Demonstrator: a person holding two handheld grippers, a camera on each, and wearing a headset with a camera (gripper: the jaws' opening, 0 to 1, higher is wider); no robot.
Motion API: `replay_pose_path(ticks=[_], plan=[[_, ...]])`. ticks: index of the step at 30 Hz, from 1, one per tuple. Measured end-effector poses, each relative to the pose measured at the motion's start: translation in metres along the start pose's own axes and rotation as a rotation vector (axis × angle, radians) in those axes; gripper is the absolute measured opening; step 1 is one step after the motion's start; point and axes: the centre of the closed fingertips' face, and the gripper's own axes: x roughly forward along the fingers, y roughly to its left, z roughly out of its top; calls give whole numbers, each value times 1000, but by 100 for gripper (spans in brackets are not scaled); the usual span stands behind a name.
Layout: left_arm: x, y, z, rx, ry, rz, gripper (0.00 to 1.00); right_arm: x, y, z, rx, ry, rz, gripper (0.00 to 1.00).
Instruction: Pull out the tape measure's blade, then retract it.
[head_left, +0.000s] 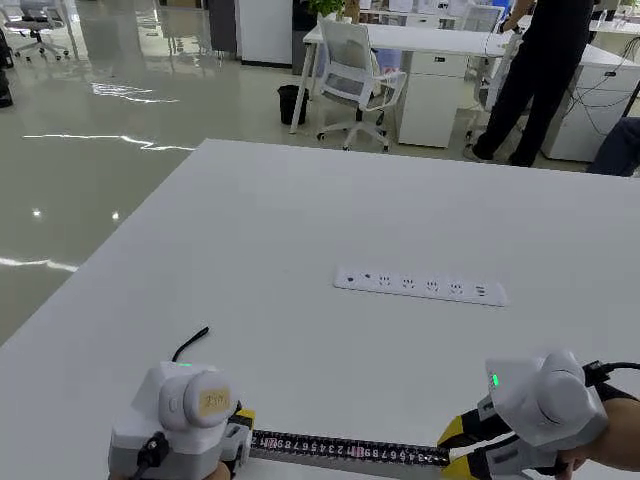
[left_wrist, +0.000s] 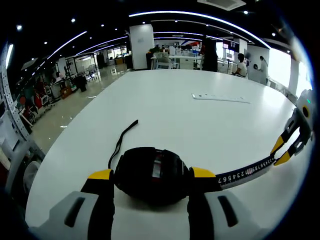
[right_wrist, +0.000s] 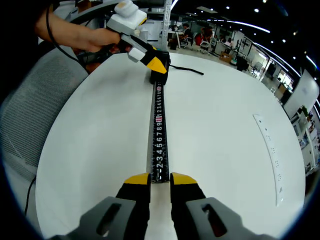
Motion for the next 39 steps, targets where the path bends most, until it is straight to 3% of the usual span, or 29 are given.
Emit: replay_pose_path(ticks=[39], plan=[[0,-1,-3,40,10,4,55,4,-2,18,-20,-11,1,14]])
